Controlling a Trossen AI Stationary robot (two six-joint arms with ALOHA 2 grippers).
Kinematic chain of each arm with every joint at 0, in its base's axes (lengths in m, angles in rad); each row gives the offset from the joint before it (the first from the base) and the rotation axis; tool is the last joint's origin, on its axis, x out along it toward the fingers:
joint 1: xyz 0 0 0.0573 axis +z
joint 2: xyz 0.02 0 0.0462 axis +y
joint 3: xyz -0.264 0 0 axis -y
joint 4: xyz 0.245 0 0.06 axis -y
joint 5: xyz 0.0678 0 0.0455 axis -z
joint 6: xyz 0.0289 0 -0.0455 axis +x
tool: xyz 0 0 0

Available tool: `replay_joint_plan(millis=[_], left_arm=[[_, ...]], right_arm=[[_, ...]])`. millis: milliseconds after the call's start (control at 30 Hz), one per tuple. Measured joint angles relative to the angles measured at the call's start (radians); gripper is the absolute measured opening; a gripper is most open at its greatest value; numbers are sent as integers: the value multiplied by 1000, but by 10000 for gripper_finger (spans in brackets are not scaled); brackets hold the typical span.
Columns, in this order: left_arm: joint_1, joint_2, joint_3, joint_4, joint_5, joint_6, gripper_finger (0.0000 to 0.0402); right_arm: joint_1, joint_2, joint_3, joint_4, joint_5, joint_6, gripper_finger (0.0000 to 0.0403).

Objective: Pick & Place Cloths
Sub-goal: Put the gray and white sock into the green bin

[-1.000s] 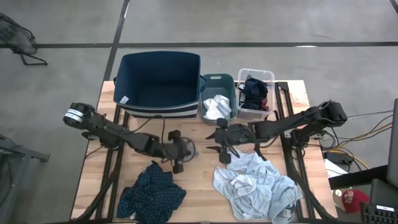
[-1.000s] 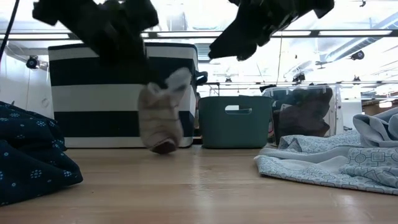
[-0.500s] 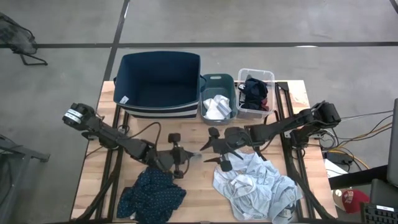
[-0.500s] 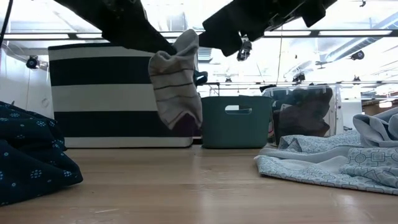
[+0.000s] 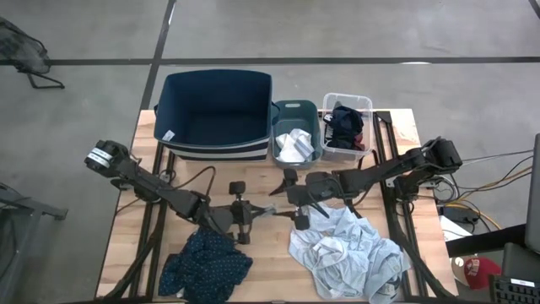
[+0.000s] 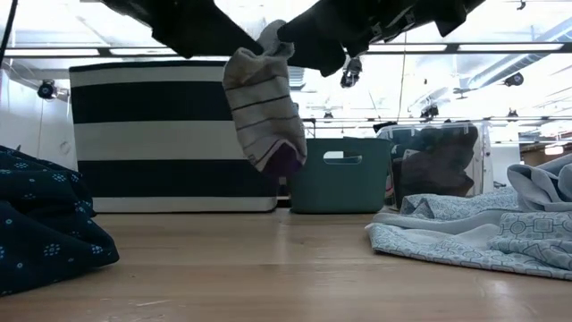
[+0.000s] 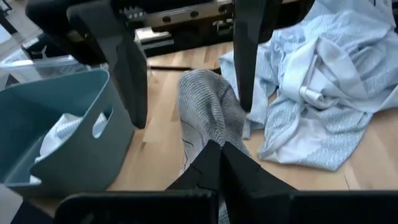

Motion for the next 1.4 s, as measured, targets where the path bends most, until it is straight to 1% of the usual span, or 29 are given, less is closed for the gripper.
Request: replay_joint_plan(millis=[167,367,567,700,833,1000,1033,1167,1267,1400], left_arm=[[-7,0,-1,38,3,13,7],[-11,0,-2,54,2,31,7],[-11,0,-2,72,2,31,7],[-11,0,-2,83,2,31,7],[-11,0,-2,90,2,31,7],[-11,0,-3,90,2,30,7],[-11,0,-4,90,2,27,7],[-11,0,-4,90,2,20,7],[-11,0,-4,90,1,-15,8],[-11,0,-4,93,-3,-24,19]], right_arm=[[0,0,0,2,2,5,288],[0,0,0,0,2,-3,246],[0,0,0,-2,-5,-8,185],[0,-1,0,-3,-38,-15,141],[0,-1,0,-8,-62,-30,93],[0,-1,0,-21,-65,-47,28],[0,-1,0,-26,-65,-53,19],[0,-1,0,-27,-64,-56,20],[0,-1,0,-27,-62,-55,19],[0,-1,0,-27,-61,-53,15]])
